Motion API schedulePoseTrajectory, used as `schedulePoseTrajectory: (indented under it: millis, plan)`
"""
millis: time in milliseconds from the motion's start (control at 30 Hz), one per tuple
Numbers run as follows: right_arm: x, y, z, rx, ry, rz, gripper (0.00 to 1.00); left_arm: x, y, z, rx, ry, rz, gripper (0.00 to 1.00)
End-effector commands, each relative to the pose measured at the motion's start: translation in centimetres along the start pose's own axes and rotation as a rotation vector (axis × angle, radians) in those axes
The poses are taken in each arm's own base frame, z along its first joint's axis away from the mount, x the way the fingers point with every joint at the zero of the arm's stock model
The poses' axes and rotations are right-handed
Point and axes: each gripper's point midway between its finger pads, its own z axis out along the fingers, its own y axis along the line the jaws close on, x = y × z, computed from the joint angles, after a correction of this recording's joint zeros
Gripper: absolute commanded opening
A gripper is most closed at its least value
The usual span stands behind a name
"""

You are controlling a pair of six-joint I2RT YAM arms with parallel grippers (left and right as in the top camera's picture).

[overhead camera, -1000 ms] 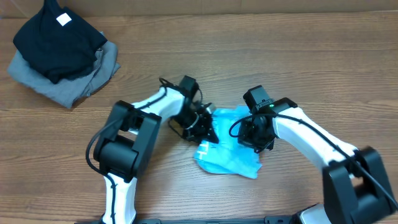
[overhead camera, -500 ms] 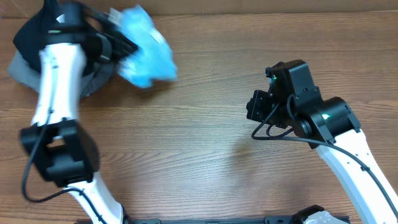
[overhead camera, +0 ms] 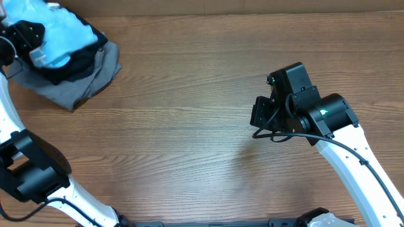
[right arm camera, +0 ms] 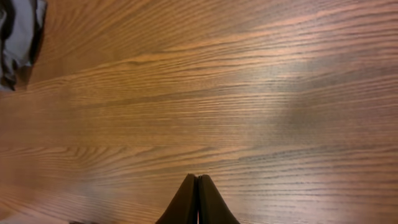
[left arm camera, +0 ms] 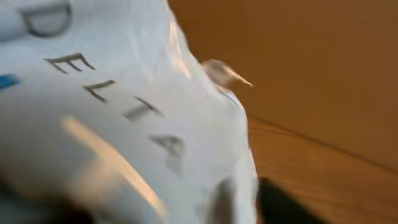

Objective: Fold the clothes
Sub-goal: 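Lift the folded shirt with the left gripper and place it on the clothes stack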

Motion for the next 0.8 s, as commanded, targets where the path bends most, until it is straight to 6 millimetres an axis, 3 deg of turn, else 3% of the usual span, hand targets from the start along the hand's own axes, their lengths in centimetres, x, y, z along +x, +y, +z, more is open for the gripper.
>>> schedulePoseTrajectory:
  millis: [0,100,233,400,500,633,767]
  plan:
    - [0.2,-0.1,-0.2,-0.001,0.006,-0.001,0.04,2.2,1.8,2.0,-0.019,0.069,-0.077,1.0]
    - [0.4,-0.2,-0.2,0.004,0.012,0.0,0.04,2.8,1.7,1.2,-0.018,0.1,-0.109,1.0]
    - [0.4,-0.2,-0.3,0.003,0.011,-0.004,0.04,1.7,-0.5,-2.6,0.003,0.119,-0.147,1.0]
    - [-0.2,0.3,-1.6,-0.017,-0.038,-0.07,0.05,-0.9,-6.7,-10.8,0.001,0.087,-0.003,1.0]
    - [-0.8,1.2,-3.5,-0.049,-0.091,-0.118,0.08,-1.2,-10.2,-15.9,-0.071,0.062,0.051,1.0]
    - [-1.5,2.5,-6.9,-0.104,-0.185,-0.169,0.09,0.2,-15.4,-22.0,-0.065,0.028,0.097,1.0]
    - [-1.6,3.4,-10.2,-0.15,-0.274,-0.24,0.11,3.2,-22.0,-26.3,0.034,0.015,0.25,1.0]
